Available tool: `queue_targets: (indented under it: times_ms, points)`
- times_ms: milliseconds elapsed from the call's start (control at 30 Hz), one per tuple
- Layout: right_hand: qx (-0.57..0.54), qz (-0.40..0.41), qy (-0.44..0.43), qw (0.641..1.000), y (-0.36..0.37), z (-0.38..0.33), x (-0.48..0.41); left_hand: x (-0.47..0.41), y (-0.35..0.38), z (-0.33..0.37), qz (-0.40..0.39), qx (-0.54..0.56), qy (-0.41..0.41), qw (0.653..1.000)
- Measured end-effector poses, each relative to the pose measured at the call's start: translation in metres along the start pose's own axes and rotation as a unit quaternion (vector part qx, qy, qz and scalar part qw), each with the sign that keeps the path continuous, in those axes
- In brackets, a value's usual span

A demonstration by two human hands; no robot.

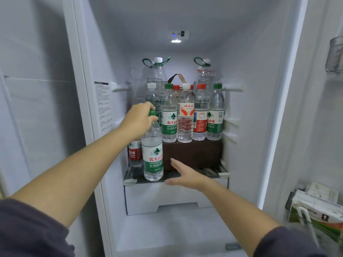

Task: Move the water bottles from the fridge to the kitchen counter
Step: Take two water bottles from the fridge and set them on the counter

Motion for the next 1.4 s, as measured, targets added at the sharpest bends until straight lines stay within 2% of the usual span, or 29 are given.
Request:
queue_targets:
  times_ms: [100,200,300,467,600,1033,1267,1400]
  points:
    - [-0.087,0.049,-0.040,0.994,0.000,-0.021,-0.002,0.003,0.017,0.009,-0.022,0.054,0.012,0.998]
    - [-0.092,0.108,-0.037,0.989,-0.011,-0.017,-0.003,0.004,0.030,0.017,-0.037,0.090,0.027,0.995]
    - [-0.079,0.133,-0.022,0.988,-0.017,-0.005,-0.003,0.002,0.039,0.016,-0.059,0.104,0.033,0.992]
    - [-0.074,0.159,-0.009,0.984,-0.023,0.008,-0.004,0.004,0.049,-0.011,-0.101,0.085,0.017,0.991]
    - [-0.077,0.183,0.011,0.980,-0.034,0.015,-0.007,0.009,0.049,-0.041,-0.114,0.022,-0.011,0.993]
    - [-0.124,0.215,0.047,0.968,-0.046,0.045,-0.021,-0.003,0.049,-0.080,-0.072,-0.075,-0.064,0.993]
    - [-0.116,0.161,0.049,0.979,-0.051,0.050,-0.027,-0.032,0.039,-0.075,0.009,-0.096,-0.102,0.990]
    - [-0.111,0.161,0.048,0.980,-0.052,0.053,-0.030,-0.057,0.038,-0.072,0.036,-0.130,-0.091,0.987]
Point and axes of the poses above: each hand's wrist, its own x-axis away from the middle knuckle, its own y-axis out of the palm, z = x × y, the point moved 5 cm from there along -x, towards the middle knuckle, and after that the axes turned 4 degrees about x, right-handed, at the moved point
